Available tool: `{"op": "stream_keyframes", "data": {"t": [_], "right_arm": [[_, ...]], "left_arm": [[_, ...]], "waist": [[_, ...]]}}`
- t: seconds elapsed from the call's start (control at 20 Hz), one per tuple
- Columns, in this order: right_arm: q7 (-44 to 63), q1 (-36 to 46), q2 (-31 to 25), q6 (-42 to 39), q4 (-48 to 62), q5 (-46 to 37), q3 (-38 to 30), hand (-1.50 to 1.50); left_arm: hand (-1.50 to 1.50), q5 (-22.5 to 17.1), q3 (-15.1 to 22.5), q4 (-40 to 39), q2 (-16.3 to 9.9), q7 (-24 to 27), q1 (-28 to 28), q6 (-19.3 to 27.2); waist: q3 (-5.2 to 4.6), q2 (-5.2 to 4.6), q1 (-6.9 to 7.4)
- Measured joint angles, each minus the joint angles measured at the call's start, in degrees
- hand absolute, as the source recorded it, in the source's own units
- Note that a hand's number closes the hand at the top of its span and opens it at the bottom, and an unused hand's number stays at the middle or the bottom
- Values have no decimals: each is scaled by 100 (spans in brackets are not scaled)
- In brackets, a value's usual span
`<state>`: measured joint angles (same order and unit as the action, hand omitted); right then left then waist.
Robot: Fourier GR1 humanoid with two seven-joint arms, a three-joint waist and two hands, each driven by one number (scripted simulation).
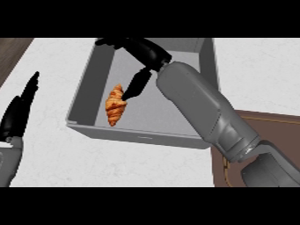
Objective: Pick the croissant from the tray and place it in the cardboard box
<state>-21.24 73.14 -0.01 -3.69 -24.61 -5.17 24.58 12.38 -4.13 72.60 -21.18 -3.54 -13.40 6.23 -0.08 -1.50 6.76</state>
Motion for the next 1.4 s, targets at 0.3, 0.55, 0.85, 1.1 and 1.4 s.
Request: {"op": "stream_keyframes", "data": {"t": [0.3, 0.55, 0.85, 1.1, 1.4], "right_arm": [[-157, 221, 0, 137, 134, 833, -516, -150], [-521, 430, -189, -233, 605, 1204, -1076, -150], [-857, 504, -871, -848, 1152, 1382, -1464, -150], [-1068, 492, -1592, -1333, 1494, 1368, -1587, -150], [-1505, 358, -2299, -1936, 1697, 1179, -1513, -150]], "left_arm": [[0, 22, -32, 45, 44, 27, 122, 68], [0, 34, -69, 168, 39, -27, 224, 96], [0, -20, -143, 257, -15, -17, 313, 29], [0, -58, -177, 312, -46, -8, 307, -31], [0, -15, -136, 298, 20, -9, 248, -2]], "waist": [[2, 15, -106], [6, 12, -217], [8, -18, -238], [11, -62, -189], [17, -115, -147]]}}
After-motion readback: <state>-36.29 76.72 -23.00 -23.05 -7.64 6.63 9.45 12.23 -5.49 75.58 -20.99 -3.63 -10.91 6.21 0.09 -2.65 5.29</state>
